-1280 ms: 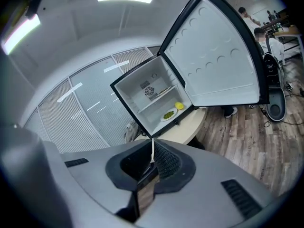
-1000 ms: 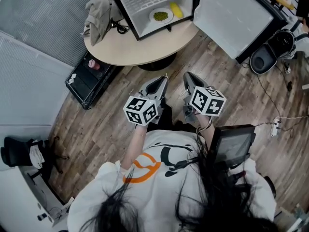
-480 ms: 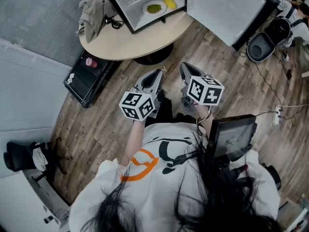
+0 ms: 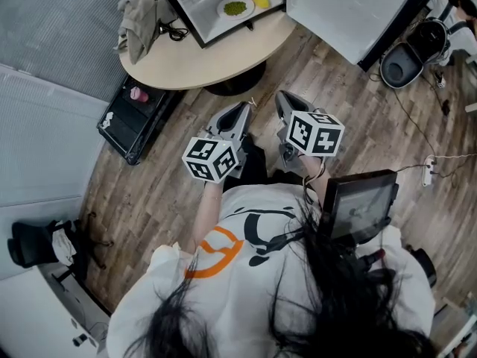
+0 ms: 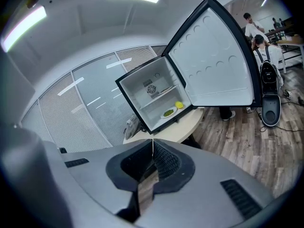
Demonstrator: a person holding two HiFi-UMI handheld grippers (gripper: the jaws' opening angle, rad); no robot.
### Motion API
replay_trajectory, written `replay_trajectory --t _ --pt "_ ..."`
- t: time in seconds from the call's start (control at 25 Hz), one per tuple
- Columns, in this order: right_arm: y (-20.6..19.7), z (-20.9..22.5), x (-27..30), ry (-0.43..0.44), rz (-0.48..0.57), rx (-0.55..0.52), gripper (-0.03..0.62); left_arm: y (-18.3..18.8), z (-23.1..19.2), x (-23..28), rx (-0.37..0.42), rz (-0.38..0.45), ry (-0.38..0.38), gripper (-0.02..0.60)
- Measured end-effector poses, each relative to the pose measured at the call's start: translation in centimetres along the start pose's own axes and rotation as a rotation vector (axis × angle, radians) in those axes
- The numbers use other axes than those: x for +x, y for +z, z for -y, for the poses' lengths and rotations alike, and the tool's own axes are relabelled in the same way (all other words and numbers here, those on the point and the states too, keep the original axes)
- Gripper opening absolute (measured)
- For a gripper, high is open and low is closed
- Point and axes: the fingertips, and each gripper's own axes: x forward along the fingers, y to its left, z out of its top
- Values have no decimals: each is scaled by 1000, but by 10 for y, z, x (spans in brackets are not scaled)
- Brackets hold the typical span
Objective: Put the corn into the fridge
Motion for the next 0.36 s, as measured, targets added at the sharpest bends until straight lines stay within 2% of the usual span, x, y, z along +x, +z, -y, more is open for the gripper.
replay_trajectory --t 0.36 --pt "1 -6 7 9 -8 -20 18 4 -12 -6 -5 16 26 34"
